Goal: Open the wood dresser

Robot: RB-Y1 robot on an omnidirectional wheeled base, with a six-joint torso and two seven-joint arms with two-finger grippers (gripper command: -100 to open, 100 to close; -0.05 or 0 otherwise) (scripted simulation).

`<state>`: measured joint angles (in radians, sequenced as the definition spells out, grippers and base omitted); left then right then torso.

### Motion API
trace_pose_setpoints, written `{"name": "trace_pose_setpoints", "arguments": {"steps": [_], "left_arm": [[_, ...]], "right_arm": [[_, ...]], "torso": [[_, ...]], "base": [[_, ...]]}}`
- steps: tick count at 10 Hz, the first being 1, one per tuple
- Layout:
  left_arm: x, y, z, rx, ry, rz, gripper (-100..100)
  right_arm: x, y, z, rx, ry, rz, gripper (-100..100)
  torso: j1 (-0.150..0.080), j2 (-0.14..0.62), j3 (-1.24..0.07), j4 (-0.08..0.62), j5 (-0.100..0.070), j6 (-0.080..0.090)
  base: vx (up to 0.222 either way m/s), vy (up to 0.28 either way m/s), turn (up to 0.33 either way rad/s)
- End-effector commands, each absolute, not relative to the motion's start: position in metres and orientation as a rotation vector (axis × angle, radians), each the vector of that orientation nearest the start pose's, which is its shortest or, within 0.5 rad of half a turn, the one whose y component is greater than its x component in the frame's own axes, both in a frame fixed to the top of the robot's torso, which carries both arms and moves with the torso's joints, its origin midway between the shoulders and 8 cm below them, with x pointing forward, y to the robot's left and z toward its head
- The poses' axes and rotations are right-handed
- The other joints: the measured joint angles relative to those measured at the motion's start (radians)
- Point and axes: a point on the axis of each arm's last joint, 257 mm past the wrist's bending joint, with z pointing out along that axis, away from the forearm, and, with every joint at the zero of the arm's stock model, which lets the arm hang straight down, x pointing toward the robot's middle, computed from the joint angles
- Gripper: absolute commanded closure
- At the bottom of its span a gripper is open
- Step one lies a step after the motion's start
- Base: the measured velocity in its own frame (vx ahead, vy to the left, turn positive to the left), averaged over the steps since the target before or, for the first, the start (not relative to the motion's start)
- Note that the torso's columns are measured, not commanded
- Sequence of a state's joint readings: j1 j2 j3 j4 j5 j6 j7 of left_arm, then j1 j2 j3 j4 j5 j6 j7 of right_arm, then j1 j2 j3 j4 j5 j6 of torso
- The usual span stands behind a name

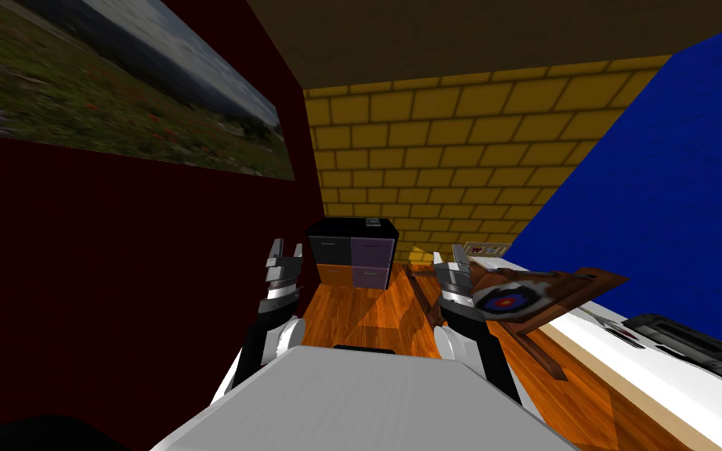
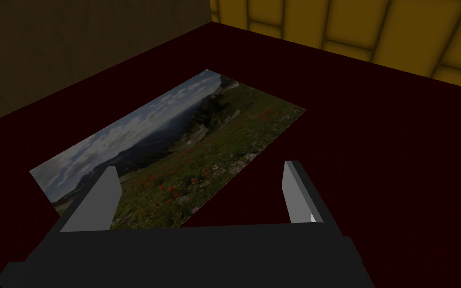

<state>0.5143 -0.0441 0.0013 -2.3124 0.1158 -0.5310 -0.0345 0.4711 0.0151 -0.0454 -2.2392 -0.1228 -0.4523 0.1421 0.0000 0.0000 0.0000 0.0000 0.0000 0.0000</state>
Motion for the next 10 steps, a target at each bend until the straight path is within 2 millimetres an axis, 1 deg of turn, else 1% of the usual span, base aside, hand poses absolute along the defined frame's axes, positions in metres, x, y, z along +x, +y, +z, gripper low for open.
{"name": "trace_pose_setpoints", "arguments": {"steps": [1, 3, 9, 10], "left_arm": [[0.3271, 0.2986, 0.0394, -0.706, 0.473, -1.342, 0], [0.3271, 0.2986, 0.0395, -0.706, 0.473, -1.342, 0], [0.3271, 0.2986, 0.0396, -0.706, 0.473, -1.342, 0], [0.3315, 0.2931, 0.0372, -0.682, 0.514, -1.348, -100]], "right_arm": [[0.356, -0.3106, 0.0068, 0.737, 0.603, 1.199, 0], [0.356, -0.3106, 0.0069, 0.737, 0.603, 1.199, 0], [0.3559, -0.3106, 0.007, 0.737, 0.603, 1.199, 0], [0.3559, -0.3106, 0.007, 0.737, 0.603, 1.199, 0]], "torso": [[0.0, 0.04, -0.082, 0.041, 0.0, 0.0], [0.0, 0.175, -0.351, 0.176, 0.0, 0.0], [0.0, 0.618, -1.234, 0.617, 0.0, 0.0], [0.0, 0.691, -1.382, 0.691, 0.0, 0.0]], "base": [[0.0, 0.0, 0.0], [0.0, 0.0, 0.0], [0.0, 0.0, 0.0], [0.011, -0.006, 0.009]]}}
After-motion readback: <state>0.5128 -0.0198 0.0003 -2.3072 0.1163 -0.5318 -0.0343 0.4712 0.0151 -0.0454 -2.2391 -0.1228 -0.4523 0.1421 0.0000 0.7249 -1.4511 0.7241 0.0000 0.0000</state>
